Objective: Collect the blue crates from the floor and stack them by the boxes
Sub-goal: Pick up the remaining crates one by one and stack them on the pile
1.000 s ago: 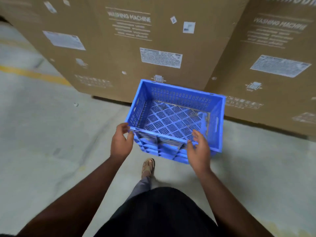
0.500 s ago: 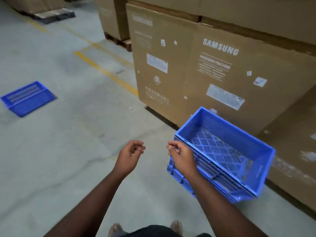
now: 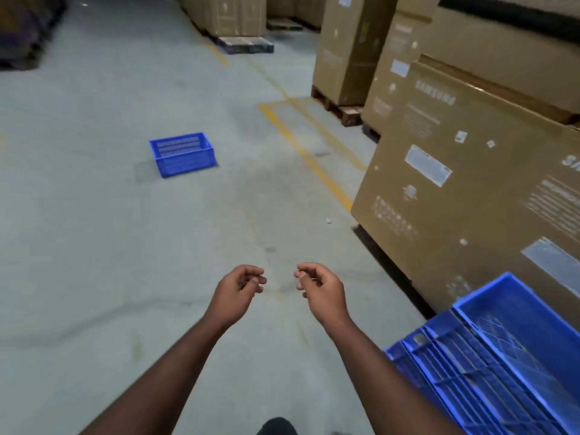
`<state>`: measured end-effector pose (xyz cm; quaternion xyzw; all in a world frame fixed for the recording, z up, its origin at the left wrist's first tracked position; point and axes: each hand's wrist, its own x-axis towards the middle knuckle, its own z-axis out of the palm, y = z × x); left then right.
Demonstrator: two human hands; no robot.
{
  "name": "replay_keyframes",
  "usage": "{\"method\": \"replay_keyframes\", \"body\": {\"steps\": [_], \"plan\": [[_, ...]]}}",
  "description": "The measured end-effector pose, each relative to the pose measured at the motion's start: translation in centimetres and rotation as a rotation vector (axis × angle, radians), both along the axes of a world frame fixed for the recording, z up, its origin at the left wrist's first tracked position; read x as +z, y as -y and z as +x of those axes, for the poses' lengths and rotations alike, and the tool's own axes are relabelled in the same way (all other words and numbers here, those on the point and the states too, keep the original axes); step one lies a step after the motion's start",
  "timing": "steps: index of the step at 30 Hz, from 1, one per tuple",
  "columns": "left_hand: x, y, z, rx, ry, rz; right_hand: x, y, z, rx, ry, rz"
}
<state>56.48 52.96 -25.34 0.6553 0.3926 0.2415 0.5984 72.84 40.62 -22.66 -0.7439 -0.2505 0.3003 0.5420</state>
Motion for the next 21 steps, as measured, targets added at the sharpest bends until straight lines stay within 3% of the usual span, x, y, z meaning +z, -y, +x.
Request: {"method": "replay_keyframes", "body": {"steps": [13,21], "plan": [[-0.3,-20.9,-10.7,0.244,-0.057,-0.089,-2.2,-25.5,-8.5,0.222,-0.062,-0.047],[-0.9,-41.6,-10.0,0.418,-0.077,-0.105,-2.7,-49.5,-7.0,0.38,-0.072,-0.043]]}}
